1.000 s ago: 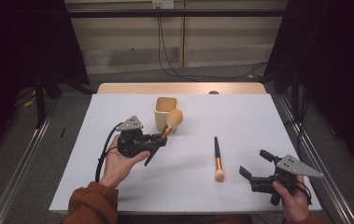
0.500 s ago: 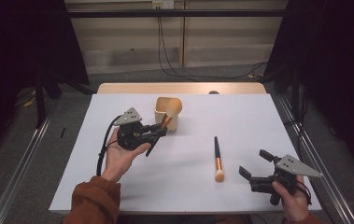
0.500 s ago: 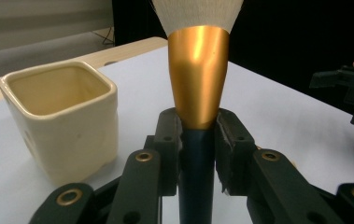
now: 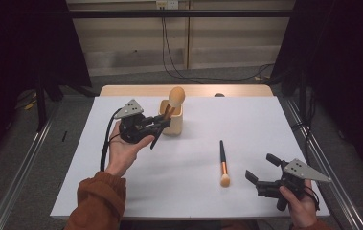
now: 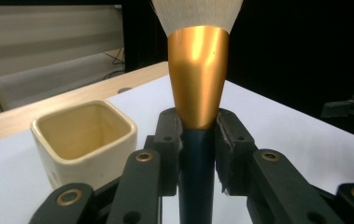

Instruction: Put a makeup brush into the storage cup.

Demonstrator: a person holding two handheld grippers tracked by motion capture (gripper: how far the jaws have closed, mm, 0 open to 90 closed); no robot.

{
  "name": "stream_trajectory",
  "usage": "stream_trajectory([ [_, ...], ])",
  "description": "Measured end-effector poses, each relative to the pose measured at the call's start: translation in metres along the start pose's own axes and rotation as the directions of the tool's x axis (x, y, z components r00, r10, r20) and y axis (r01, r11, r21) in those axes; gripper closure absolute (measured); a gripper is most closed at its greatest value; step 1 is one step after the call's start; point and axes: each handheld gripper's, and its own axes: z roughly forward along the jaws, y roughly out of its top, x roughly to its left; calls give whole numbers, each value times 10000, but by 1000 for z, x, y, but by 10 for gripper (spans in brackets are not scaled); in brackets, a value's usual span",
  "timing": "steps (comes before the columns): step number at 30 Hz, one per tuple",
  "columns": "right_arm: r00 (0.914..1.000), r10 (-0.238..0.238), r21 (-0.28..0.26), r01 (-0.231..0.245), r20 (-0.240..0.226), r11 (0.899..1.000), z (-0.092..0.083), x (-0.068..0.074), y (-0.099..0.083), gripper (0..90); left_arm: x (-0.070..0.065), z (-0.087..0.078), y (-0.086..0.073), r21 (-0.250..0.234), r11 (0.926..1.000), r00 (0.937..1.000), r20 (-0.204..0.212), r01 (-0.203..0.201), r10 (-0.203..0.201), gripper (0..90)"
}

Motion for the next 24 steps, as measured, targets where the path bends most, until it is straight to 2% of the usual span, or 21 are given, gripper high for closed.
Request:
stream_trajectory([
  [1, 10000, 32, 9, -32, 5, 10000, 0, 0, 0, 0, 1, 0, 3, -193, 9998, 9999, -114, -10, 8, 726],
  [7, 10000, 42, -18, -42, 38, 10000, -1, 0, 0, 0, 8, -2, 12, -445, 9990, 9995, -317, -81, 67, 726],
  [14, 9996, 250, -198, -247, 150, 9995, -1, 0, -1, 0, 13, 4, 14, -654, 9978, 9987, -500, 86, -119, 726],
  [24, 9993, 345, -382, -339, 171, 9987, 0, 0, -1, 0, 22, 14, 20, -853, 9963, 9979, -639, 33, -88, 726],
])
